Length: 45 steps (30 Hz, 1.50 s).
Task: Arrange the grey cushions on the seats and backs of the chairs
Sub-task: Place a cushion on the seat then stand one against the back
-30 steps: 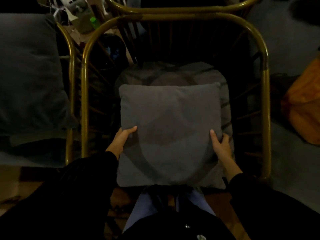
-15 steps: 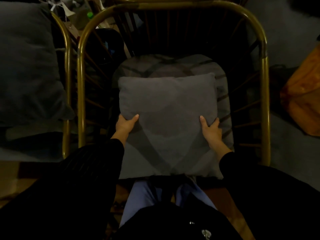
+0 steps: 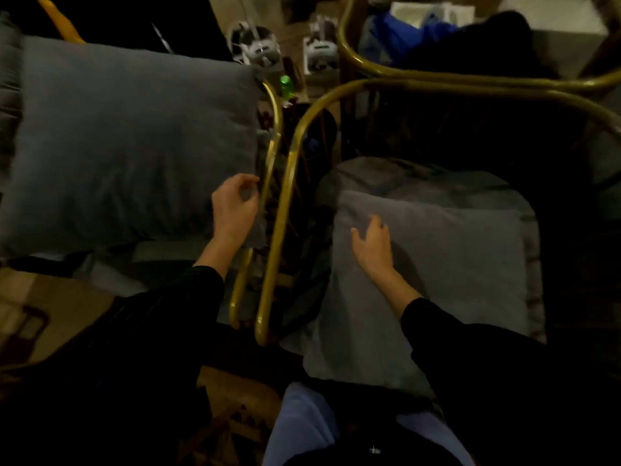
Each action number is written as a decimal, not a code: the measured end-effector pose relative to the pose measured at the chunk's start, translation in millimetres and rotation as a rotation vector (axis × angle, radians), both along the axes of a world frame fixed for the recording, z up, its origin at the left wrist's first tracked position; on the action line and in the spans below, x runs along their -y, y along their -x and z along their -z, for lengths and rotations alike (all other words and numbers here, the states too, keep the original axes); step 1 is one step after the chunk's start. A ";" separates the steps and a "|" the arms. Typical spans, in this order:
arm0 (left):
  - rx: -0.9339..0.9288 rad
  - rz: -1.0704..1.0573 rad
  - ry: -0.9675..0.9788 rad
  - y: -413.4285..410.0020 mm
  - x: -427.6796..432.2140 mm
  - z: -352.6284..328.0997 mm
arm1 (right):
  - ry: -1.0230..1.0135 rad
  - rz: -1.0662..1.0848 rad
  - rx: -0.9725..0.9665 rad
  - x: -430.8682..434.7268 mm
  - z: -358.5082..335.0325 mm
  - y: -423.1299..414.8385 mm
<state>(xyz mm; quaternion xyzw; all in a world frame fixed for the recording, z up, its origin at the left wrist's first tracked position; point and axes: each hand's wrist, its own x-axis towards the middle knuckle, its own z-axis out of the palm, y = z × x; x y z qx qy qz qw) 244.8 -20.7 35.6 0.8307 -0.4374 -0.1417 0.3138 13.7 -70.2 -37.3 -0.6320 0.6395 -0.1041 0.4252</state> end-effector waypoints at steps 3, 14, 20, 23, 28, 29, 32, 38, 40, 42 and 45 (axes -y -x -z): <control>0.219 -0.077 0.017 -89.8 -13.5 -25.6 | -0.025 -0.104 0.163 10.5 -30.1 -89.3; 0.211 -0.249 -0.141 -302.7 -23.0 -70.9 | -0.177 -0.028 0.429 61.3 -29.6 -273.4; -0.414 -0.517 -0.071 -356.9 -34.6 -71.4 | -0.573 0.232 0.719 86.9 -16.9 -294.4; -0.532 -0.548 -0.025 -351.8 -29.7 -75.4 | -0.657 0.305 0.804 85.3 -16.6 -296.0; -0.499 -0.537 0.086 -313.3 -25.8 -99.5 | -0.568 0.386 0.899 61.9 -39.3 -265.4; -0.496 -0.520 0.093 -301.7 -25.3 -106.7 | -0.553 0.418 0.896 58.0 -41.6 -252.5; -0.490 -0.454 0.081 -258.3 -16.7 -125.9 | -0.491 0.508 0.920 51.4 -49.5 -202.6; -0.613 -0.260 0.074 -143.7 32.9 -132.8 | -0.328 0.630 0.896 76.0 -69.9 -71.0; -0.676 -0.191 0.056 -97.5 56.9 -122.7 | -0.239 0.650 0.899 91.7 -76.3 -15.5; -0.726 -0.143 0.051 -47.5 80.4 -114.3 | -0.165 0.663 0.883 109.4 -81.8 40.5; -0.783 -0.075 0.027 20.4 112.9 -94.6 | -0.089 0.669 0.858 134.9 -85.2 120.1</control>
